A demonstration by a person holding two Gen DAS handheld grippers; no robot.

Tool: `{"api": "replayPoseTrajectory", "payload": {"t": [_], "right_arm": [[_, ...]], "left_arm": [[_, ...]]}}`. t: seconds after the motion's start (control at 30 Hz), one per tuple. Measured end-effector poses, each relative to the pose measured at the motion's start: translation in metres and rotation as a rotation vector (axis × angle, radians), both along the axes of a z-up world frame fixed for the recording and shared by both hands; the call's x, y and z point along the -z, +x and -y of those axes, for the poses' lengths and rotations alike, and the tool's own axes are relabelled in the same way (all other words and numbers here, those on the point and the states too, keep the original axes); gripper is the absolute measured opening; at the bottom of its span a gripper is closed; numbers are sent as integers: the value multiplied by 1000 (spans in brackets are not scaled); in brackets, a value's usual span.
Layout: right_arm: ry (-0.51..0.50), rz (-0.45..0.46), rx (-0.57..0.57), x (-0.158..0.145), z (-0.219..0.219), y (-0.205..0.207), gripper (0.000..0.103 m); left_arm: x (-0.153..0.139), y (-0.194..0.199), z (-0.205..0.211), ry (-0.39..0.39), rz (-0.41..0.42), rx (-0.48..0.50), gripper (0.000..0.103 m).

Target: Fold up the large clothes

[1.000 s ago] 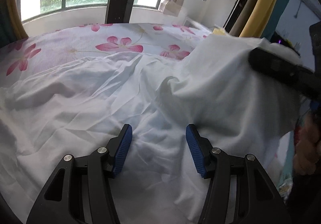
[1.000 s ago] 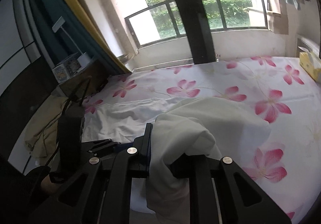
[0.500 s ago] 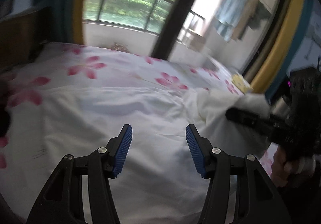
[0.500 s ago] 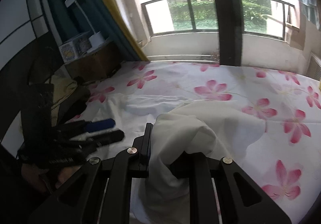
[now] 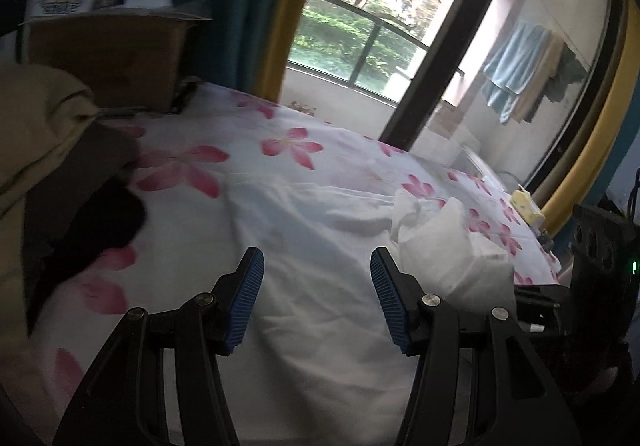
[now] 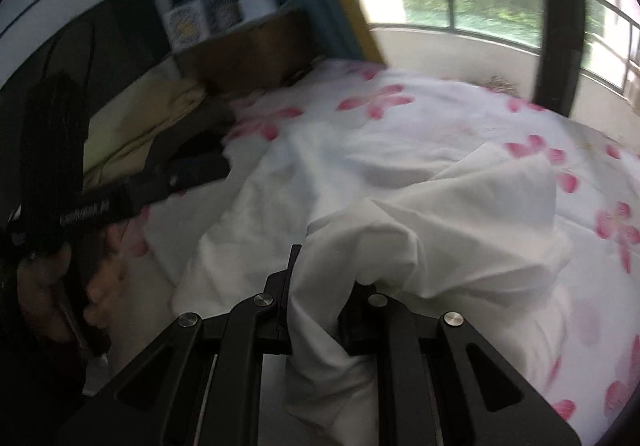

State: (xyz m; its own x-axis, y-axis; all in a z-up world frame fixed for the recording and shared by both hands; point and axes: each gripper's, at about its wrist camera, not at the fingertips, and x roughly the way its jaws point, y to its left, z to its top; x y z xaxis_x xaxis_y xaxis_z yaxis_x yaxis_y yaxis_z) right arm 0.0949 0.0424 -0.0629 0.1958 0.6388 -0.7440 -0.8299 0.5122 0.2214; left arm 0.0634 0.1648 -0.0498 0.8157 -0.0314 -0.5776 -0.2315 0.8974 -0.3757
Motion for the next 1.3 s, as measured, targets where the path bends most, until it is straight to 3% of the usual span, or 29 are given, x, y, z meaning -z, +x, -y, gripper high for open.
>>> {"api": "replayPoseTrajectory", "payload": {"t": [0.13, 0.2, 0.27, 0.33, 0.37, 0.57, 0.8, 1.07, 1.3], "right_arm": [[-48, 13, -116, 8, -24, -19, 20], [-41, -11, -170, 11, -32, -25, 31], [-39, -32, -230, 15, -42, -35, 60], [-39, -13, -279, 16, -49, -49, 76], [-39, -9, -293, 16, -51, -52, 78], [-15, -16, -303, 10, -42, -60, 78], [44, 5, -227, -15, -8, -51, 78], [81, 31, -68, -29, 49, -20, 78], [74, 22, 87, -20, 90, 18, 78]], "left_arm": [[4, -11, -13, 6, -17, -38, 59], [6, -17, -20, 9, -27, -55, 59], [7, -24, -25, 13, -37, -71, 59], [7, -28, -29, 19, -47, -87, 59], [6, -30, -30, 22, -49, -93, 59], [1, -30, -27, 41, -50, -98, 59], [0, -5, 5, 70, -65, 11, 59], [19, 39, 28, 155, -186, 131, 59], [37, 74, 15, 207, -277, 121, 59]]}}
